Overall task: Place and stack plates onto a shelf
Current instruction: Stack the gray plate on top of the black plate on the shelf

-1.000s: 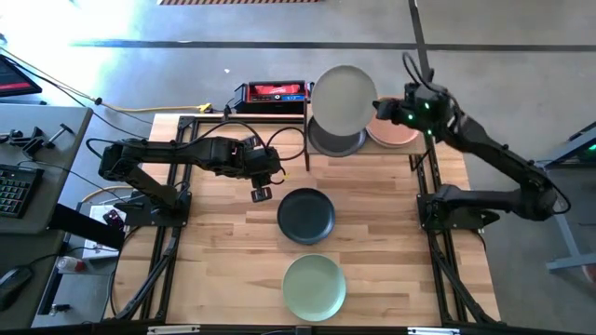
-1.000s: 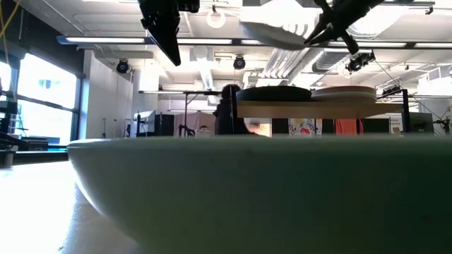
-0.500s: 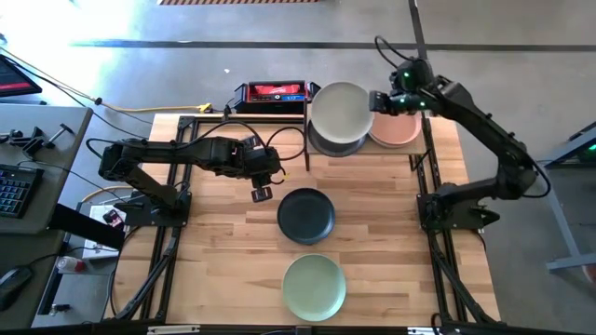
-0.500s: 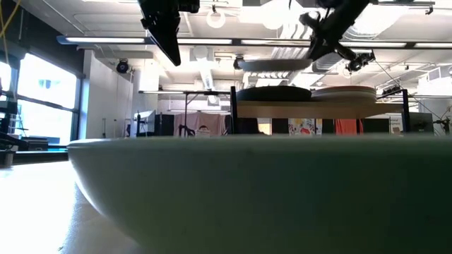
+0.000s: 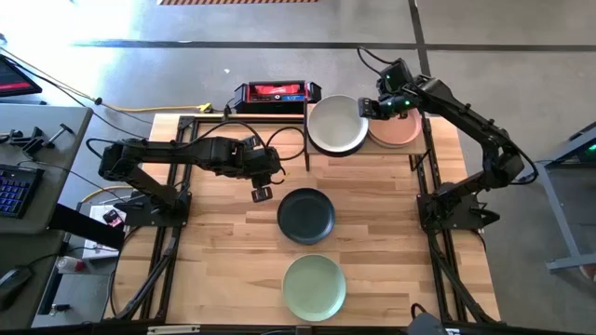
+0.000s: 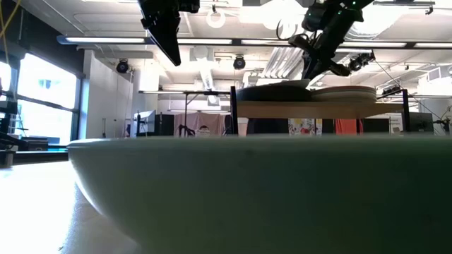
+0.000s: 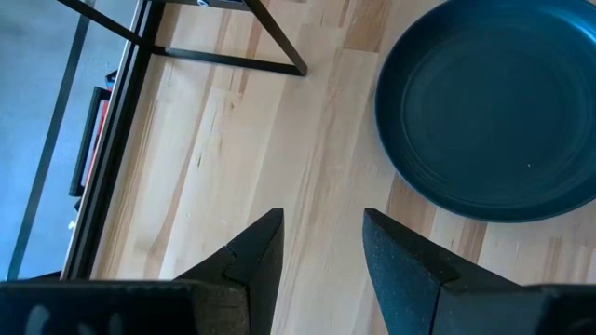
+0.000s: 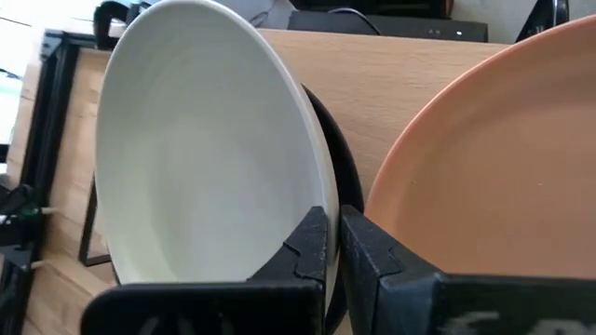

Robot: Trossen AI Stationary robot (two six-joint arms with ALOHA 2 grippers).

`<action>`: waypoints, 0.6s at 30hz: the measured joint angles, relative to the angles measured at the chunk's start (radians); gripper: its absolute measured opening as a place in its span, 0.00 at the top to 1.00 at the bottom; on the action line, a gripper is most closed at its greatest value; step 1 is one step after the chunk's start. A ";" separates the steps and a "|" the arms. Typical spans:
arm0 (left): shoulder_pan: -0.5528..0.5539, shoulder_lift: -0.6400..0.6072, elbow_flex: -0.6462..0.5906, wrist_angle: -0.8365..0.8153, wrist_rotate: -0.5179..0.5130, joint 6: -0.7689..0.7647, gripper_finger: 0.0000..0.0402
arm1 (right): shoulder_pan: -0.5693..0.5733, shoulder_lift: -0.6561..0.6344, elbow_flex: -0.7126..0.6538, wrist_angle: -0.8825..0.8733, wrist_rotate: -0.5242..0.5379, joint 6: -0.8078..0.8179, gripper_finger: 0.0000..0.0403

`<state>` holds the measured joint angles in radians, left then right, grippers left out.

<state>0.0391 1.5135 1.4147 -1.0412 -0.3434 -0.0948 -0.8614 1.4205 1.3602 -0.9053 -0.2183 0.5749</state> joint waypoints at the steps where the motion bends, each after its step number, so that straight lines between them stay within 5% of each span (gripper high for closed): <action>1: 0.000 0.000 0.000 0.000 0.000 0.000 0.66 | 0.000 0.005 0.000 0.000 0.000 -0.002 1.00; 18: 0.000 0.000 0.000 0.000 0.000 -0.007 0.66 | 0.000 0.027 0.000 0.005 0.008 -0.033 0.93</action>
<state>0.0391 1.5135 1.4147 -1.0412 -0.3435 -0.1017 -0.8616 1.4475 1.3599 -0.9005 -0.2100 0.5415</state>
